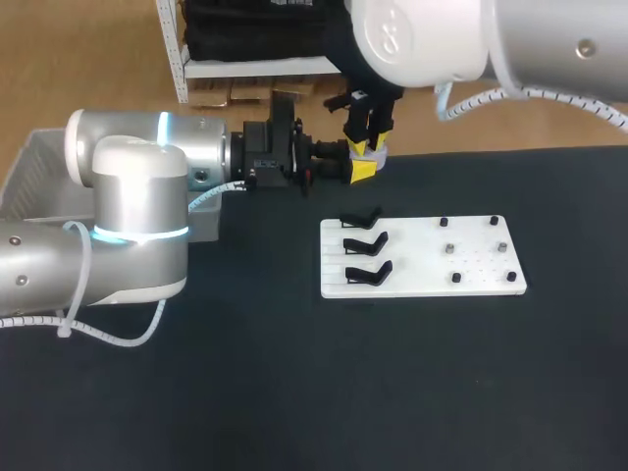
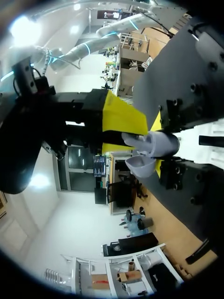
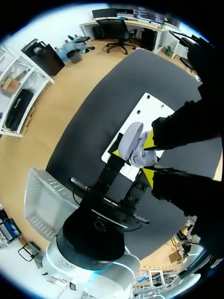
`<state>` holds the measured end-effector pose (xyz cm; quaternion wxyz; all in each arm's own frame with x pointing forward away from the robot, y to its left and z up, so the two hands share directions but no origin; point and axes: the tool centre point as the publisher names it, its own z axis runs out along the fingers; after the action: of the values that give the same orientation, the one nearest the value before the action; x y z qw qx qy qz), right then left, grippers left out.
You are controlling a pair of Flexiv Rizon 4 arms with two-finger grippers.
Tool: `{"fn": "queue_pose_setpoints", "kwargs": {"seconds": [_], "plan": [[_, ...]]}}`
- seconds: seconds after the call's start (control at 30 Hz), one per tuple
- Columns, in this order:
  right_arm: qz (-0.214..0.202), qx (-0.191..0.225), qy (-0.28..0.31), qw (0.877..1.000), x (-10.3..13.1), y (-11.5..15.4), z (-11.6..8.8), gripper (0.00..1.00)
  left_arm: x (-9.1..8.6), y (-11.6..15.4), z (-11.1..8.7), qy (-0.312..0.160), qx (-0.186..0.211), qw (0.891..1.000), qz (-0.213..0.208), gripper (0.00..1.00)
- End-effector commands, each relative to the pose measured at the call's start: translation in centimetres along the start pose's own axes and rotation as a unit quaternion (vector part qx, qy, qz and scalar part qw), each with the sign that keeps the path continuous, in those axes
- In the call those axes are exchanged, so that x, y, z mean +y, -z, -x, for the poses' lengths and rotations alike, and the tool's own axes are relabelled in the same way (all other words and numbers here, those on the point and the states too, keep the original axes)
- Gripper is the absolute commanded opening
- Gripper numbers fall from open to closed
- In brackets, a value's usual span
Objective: Pick up each earbud case from the left stands, insert the matching earbuds, close the lid, and place the case in the box.
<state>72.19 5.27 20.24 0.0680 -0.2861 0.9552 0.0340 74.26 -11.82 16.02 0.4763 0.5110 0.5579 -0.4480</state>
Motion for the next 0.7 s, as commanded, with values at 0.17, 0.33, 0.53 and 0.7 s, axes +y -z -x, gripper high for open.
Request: {"fn": "queue_pose_setpoints", "kwargs": {"seconds": [0.17,0.33,0.53,0.7], "plan": [[-0.002,-0.001,0.002,1.000,0.3,0.2,0.0,0.34,-0.1,0.0,-0.1,-0.003,-0.004,1.000,0.003,0.00],[-0.004,-0.003,0.003,1.000,0.4,0.4,0.1,0.35,-0.1,0.0,-0.1,-0.003,-0.004,1.000,0.003,0.00],[-0.005,-0.008,0.001,1.000,0.5,0.8,0.2,0.35,-0.1,0.0,-0.1,-0.003,-0.004,1.000,0.003,0.00],[-0.004,-0.016,-0.002,1.000,0.5,1.3,0.5,0.35,-0.1,0.0,-0.1,-0.003,-0.004,1.000,0.003,0.00]]}}
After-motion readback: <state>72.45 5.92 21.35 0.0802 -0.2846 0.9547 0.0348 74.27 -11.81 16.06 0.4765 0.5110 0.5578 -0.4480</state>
